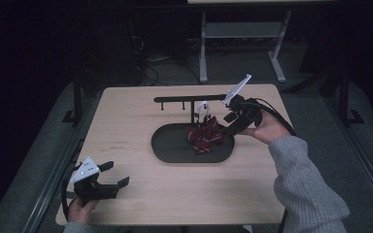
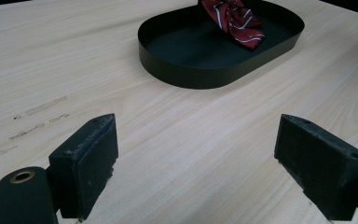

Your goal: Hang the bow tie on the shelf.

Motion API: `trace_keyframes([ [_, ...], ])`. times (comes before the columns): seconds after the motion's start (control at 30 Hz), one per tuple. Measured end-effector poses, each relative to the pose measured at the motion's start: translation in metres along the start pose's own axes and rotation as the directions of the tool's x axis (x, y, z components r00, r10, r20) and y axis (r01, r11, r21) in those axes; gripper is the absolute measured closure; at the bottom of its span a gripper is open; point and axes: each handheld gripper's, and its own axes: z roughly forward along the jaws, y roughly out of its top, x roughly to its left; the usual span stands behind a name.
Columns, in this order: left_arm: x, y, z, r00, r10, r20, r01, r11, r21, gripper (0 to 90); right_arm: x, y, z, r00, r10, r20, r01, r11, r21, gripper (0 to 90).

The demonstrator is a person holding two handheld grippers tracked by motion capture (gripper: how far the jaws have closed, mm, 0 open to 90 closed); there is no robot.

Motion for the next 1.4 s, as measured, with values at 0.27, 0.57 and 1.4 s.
trace_keyframes([
  [0.27, 0.0, 0.0, 0.0, 1.0, 0.001, -0.001, -0.001, 1.0, 0.002, 13.1, 0.004, -0.012, 0.003, 0.9999, 0.004, -0.012, -0.005, 1.0, -0.016, 36.1],
  [0.57, -0.001, 0.0, 0.001, 1.0, -0.006, -0.002, 0.006, 1.0, -0.001, 13.1, 0.006, -0.031, 0.007, 0.9996, 0.023, -0.017, -0.023, 1.0, -0.02, 35.7],
  [1.4, -0.002, 0.0, 0.001, 1.0, -0.003, -0.005, 0.003, 1.0, 0.002, 13.1, 0.016, -0.075, 0.019, 0.9971, 0.072, -0.027, -0.073, 0.997, -0.035, 33.6],
])
